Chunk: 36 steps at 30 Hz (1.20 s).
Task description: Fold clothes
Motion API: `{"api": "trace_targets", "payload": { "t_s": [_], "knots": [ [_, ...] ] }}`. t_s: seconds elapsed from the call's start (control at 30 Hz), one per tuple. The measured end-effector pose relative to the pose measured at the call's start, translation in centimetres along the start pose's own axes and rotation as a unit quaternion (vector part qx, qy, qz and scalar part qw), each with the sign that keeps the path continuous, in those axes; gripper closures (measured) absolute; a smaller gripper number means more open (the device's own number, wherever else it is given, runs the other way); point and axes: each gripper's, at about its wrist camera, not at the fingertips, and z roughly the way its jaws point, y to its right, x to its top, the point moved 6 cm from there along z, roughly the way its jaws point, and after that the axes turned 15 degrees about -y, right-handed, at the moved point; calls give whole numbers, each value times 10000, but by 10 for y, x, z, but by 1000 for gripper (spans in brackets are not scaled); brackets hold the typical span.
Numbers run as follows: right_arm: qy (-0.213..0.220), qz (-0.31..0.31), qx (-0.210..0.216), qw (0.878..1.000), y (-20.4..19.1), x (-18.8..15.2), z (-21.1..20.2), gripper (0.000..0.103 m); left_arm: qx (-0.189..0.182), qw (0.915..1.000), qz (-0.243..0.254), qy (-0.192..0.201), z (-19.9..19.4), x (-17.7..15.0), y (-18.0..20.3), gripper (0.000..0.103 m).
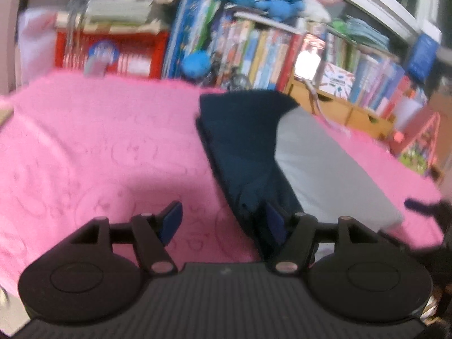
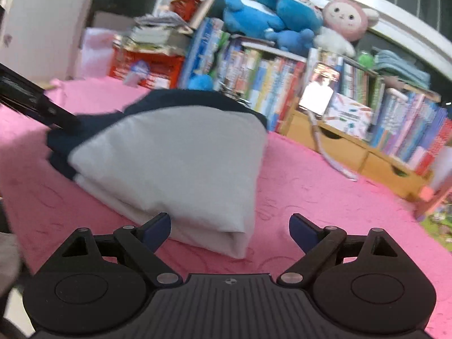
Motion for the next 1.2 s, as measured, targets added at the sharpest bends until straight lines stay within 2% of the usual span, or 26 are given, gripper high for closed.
{"api": "trace_targets", "payload": {
  "t_s": [0.1,0.2,0.33,0.4,0.5,0.57,0.67,0.73,0.8,0.9,0.97,1.1,1.2],
  "knots": [
    [-53,0,-256,9997,3,-2,6,12,16,9987,455,231,-7,1,14,34],
    [-33,-82,-376,9993,5,-5,7,12,0,9951,923,357,-9,-2,30,34],
    [6,22,-442,9990,13,-7,8,13,19,9854,1646,428,-5,-10,60,34],
    [22,214,-305,9993,17,-4,12,15,-18,9786,2013,415,1,-14,78,33],
    [-60,423,74,9991,19,5,25,36,-67,9644,2607,441,9,-20,104,33],
    [-214,584,430,9971,19,9,32,68,-26,9536,2967,507,13,-23,119,33],
    [-262,925,752,9925,27,10,34,80,-39,9422,3300,576,20,-25,135,33],
    [-246,1360,943,9859,36,7,34,83,-103,9384,3406,578,24,-27,143,33],
    [-260,1984,1238,9719,46,1,36,84,-110,9315,3585,609,27,-30,150,32],
    [-60,2611,1554,9527,56,0,29,85,40,9132,4010,727,32,-37,163,32],
    [90,2908,1780,9400,59,2,21,85,96,9043,4188,827,35,-38,170,32],
    [122,2750,1614,9477,57,1,18,85,263,8870,4487,1061,44,-37,181,33],
    [51,2611,1483,9538,56,-4,20,85,572,8653,4823,1241,51,-37,188,40]
  ]
}}
